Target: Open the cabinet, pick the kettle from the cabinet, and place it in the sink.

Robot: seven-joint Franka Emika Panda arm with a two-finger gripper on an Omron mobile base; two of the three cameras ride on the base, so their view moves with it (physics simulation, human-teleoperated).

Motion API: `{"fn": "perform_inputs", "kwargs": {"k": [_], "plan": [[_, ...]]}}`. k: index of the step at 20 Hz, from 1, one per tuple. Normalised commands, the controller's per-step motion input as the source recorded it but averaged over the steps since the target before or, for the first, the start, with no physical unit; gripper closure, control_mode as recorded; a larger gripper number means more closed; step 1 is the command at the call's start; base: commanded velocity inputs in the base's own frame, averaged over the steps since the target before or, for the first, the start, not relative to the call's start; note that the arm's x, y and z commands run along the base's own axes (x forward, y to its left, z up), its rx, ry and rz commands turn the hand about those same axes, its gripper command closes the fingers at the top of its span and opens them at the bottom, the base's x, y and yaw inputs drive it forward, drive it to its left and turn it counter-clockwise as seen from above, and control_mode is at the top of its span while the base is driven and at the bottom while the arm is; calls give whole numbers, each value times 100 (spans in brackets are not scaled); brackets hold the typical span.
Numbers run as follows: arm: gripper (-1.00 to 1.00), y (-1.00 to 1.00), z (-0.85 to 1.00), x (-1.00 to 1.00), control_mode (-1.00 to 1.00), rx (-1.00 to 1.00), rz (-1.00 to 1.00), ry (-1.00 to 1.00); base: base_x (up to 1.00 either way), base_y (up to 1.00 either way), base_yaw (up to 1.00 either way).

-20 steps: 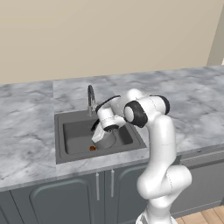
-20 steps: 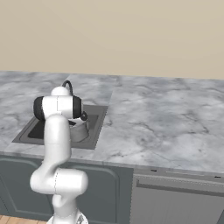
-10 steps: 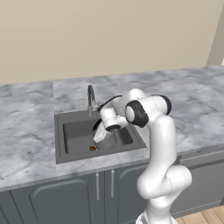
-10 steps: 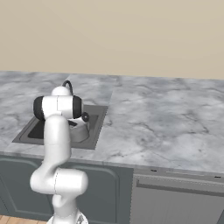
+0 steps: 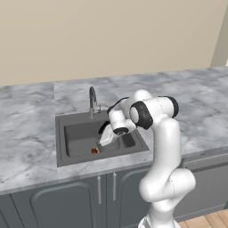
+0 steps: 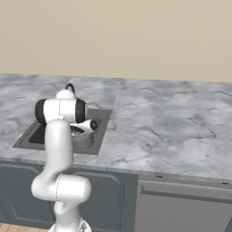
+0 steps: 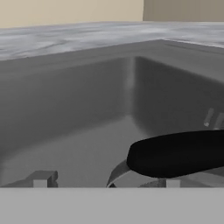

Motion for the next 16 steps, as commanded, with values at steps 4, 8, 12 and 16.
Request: {"fn": "perform_inputs", "kwargs": {"k": [4, 8, 12, 16], "plan": [[-100, -29, -23, -17, -100, 0, -2, 0, 0, 0, 0], [-100, -32, -24, -19, -100, 0, -8, 0, 0, 0, 0], [-100, -33, -24, -19, -100, -2, -13, 1, 0, 0, 0], [-100, -31, -22, -14, -100, -6, -14, 1, 0, 0, 0]]}}
